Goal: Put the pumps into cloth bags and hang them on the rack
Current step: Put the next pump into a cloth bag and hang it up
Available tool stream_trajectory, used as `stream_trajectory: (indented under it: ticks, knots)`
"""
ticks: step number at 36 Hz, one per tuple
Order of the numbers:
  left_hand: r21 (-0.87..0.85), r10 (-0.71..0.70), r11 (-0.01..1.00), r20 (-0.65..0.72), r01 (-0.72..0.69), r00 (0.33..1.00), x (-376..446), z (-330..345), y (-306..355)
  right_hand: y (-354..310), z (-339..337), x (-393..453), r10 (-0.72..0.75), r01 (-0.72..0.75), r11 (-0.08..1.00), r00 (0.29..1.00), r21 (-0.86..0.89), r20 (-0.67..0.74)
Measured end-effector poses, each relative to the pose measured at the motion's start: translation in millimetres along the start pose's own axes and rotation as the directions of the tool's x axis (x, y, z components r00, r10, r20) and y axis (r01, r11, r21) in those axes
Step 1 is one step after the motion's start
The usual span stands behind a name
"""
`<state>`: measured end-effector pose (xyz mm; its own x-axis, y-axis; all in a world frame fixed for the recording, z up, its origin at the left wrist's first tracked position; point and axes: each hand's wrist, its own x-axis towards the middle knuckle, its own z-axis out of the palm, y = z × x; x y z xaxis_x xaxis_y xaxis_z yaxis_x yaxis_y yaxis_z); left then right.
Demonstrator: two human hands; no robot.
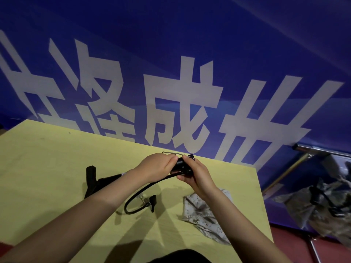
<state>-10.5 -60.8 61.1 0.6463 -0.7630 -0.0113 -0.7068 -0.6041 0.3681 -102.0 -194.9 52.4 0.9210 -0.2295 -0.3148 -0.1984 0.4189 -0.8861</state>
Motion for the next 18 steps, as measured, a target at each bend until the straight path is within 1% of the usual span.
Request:
stream_trajectory:
  ticks: [4, 6, 8, 9, 10, 12, 13, 14, 15, 16, 18]
  knots:
    - [-0.018, -0.01, 1.0, -0.016, 0.009, 1.0, -2, 3, -3, 2, 2, 3, -0.015, 0.016, 1.0, 0.999, 0.0, -0.045]
    - [-0.031, -0.01, 0.999, -0.02, 0.009, 1.0, -2, 3, -6, 5, 3, 4, -0.019, 0.022, 0.999, 0.997, 0.04, -0.071]
    - [-0.046, 0.019, 0.999, -0.07, -0.022, 0.997, -1, 3, -15, 8, 1, 6, -0.016, 0.027, 0.995, 0.994, 0.1, -0.108]
    - [-0.058, 0.034, 0.997, -0.135, -0.042, 0.99, -1, 4, -21, 9, -1, 8, -0.015, 0.034, 0.989, 0.992, 0.141, -0.128]
    - [-0.075, 0.048, 0.995, -0.227, -0.067, 0.973, -2, 5, -26, 10, -3, 10, -0.016, 0.043, 0.981, 0.989, 0.186, -0.148]
    - [-0.097, 0.078, 0.987, -0.408, -0.128, 0.91, -11, 3, -33, 9, -8, 14, -0.015, 0.064, 0.958, 0.984, 0.279, -0.176]
    - [-0.11, 0.09, 0.982, -0.447, -0.154, 0.89, -18, 2, -34, 8, -11, 16, -0.012, 0.074, 0.941, 0.983, 0.329, -0.186]
    - [-0.14, 0.098, 0.974, -0.445, -0.178, 0.89, -26, 2, -33, 5, -13, 17, -0.01, 0.084, 0.921, 0.982, 0.381, -0.191]
    - [-0.19, 0.096, 0.964, -0.406, -0.187, 0.909, -34, 5, -31, 2, -14, 18, -0.01, 0.093, 0.898, 0.981, 0.43, -0.193]
    - [-0.254, 0.078, 0.952, -0.335, -0.17, 0.939, -41, 9, -27, -1, -15, 20, -0.011, 0.103, 0.875, 0.981, 0.473, -0.193]
    - [-0.416, -0.02, 0.908, -0.155, -0.047, 0.988, -46, 21, -20, -8, -14, 22, -0.016, 0.121, 0.837, 0.98, 0.534, -0.197]
